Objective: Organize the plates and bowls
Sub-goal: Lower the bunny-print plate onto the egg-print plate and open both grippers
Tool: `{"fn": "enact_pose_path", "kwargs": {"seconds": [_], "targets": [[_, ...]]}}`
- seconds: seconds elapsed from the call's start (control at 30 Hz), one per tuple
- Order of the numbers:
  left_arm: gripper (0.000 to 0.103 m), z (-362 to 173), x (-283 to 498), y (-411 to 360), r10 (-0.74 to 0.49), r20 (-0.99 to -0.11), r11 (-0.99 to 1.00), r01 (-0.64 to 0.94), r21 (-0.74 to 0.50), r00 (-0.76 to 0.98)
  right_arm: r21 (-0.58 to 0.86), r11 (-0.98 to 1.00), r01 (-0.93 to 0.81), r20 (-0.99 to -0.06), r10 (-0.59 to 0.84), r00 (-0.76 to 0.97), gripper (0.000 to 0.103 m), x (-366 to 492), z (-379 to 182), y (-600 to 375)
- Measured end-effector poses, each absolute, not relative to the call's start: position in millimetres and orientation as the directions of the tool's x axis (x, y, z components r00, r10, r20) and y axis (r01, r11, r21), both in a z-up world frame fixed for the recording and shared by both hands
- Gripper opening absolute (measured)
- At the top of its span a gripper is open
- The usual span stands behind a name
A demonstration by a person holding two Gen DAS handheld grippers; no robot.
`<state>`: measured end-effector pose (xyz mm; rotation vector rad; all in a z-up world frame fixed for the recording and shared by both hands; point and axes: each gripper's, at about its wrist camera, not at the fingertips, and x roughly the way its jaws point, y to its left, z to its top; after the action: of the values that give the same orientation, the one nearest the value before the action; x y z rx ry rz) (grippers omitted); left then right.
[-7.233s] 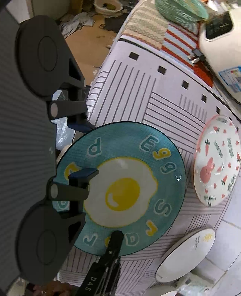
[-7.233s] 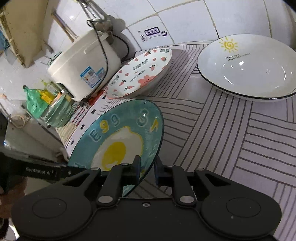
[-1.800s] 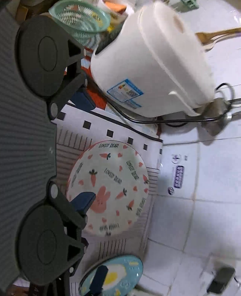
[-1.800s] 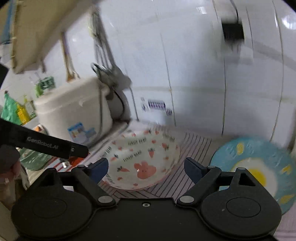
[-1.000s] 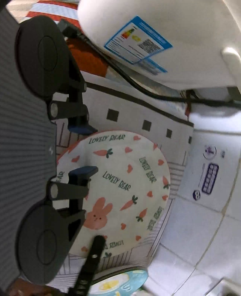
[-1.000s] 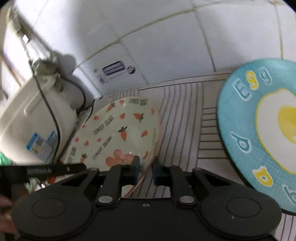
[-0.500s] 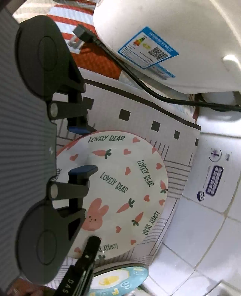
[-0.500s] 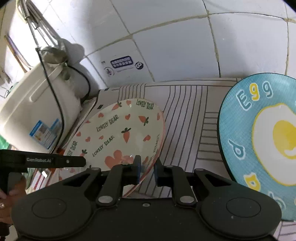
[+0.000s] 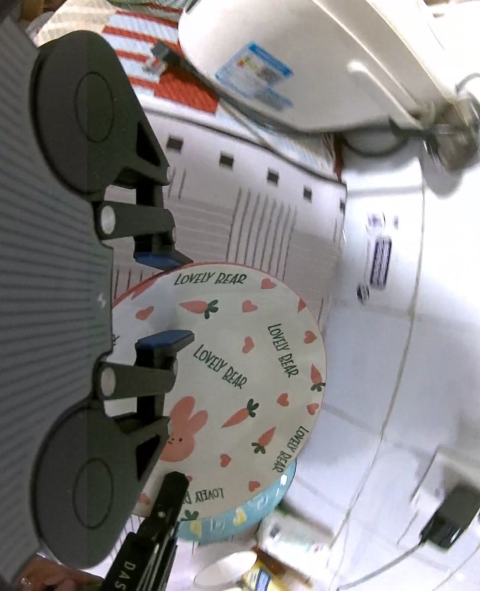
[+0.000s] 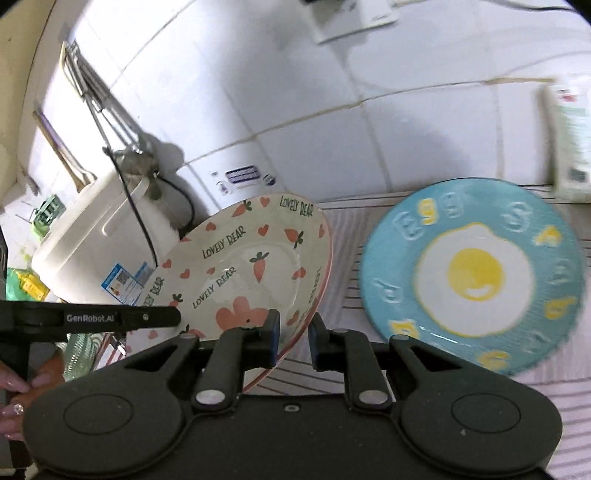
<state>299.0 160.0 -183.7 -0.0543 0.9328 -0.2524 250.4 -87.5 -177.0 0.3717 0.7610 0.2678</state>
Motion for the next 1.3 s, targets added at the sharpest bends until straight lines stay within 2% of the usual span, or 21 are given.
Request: {"fn": "enact_pose_path", "kwargs": {"seconds": [0.3, 0.7, 0.83, 0.97, 1.3], "targets": [[0.033, -175, 291, 86, -0.305, -0.758, 0.943, 0.297, -0.153, 0.577, 0.435, 0.900, -0.003, -0.604, 0.294, 0.740, 0.022, 211, -166, -152], [0.033, -206, 321, 24, -0.324, -0.803, 0.931, 0.320, -0.176, 0.501, 0.409, 0.909, 0.081, -0.633, 0.219, 0.743, 0.022, 226, -182, -216], [0.033, -214, 330, 12, -0.289, -0.845, 0.938, 0.310, -0.155, 0.450, 0.376, 0.922, 0.089, -0.657, 0.197, 0.727, 0.022, 228, -185, -219], [0.033, -215, 330, 3, -0.246, -0.851, 0.950, 0.291, -0.116, 0.464, 0.378, 0.916, 0.132, -0.687, 0.182, 0.704, 0.022, 235, -196, -219], [0.034, -220, 344, -5, -0.239, -0.885, 0.949, 0.291, -0.124, 0.400, 0.209, 0.961, 0.178, -0.749, 0.041, 0.661, 0.026, 251, -185, -201]]}}
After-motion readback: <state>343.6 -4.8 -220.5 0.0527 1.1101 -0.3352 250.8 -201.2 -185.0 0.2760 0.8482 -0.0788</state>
